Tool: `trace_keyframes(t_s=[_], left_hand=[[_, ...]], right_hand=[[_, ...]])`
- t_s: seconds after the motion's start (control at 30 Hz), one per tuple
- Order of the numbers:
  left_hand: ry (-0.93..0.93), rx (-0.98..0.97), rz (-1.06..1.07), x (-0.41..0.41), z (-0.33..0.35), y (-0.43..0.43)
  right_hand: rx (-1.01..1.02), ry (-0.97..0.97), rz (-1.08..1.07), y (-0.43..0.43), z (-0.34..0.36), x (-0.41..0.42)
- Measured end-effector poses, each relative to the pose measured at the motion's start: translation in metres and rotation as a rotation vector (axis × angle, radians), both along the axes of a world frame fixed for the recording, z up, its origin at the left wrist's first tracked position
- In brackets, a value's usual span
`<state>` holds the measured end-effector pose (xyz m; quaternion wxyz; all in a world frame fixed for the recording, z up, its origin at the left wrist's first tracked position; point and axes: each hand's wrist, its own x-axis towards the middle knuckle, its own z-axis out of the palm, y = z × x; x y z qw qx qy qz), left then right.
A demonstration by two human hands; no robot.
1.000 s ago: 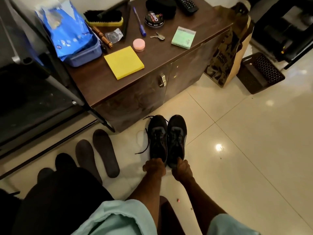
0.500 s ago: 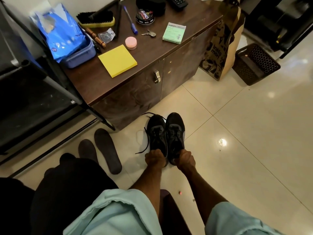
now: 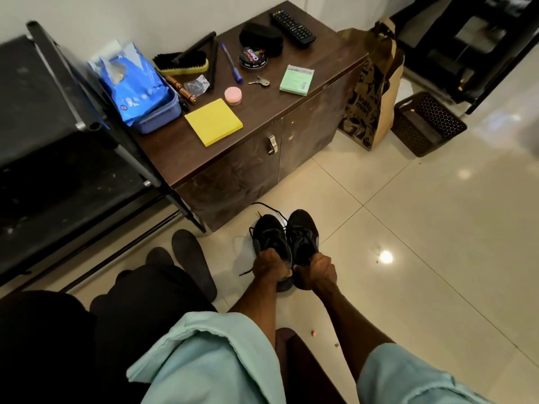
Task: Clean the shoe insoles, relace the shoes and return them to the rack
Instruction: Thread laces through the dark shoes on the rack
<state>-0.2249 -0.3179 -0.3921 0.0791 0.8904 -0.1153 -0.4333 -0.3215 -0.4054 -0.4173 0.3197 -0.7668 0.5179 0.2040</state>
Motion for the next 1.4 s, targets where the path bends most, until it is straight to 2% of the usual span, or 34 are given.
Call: trace_keyframes(t_s=[0.13, 0.23, 0.4, 0.6, 0.9, 1.07, 1.4], left_hand=[[0.018, -0.072, 0.066, 0.008, 0.016, 0.001], [-0.035, -0.107, 0.095, 0.016, 0.038, 0.005], [-0.163, -0.145, 0.028, 0.029, 0.088, 0.009], [-0.211, -0.178, -0.074, 0.049, 0.163, 0.014], [-0.32, -0.229, -0.155, 0.064, 0.299, 0.054], [-0.375, -0.379, -0.13, 0.062, 0.37, 0.093], [-0.415, -0.549, 0.011, 0.045, 0.466, 0.178]], right_hand=[[-0.067, -0.057, 0.017, -0.004, 0.021, 0.002], [-0.092, -0.099, 0.032, -0.004, 0.042, 0.006], [-0.006, -0.109, 0.033, -0.014, 0.089, 0.018], [0.075, -0.031, 0.292, -0.027, 0.171, 0.036], [-0.031, -0.058, 0.468, -0.009, 0.326, 0.055], [-0.118, -0.085, 0.57, 0.018, 0.404, 0.059], [-0.315, -0.305, 0.65, 0.077, 0.488, 0.051]])
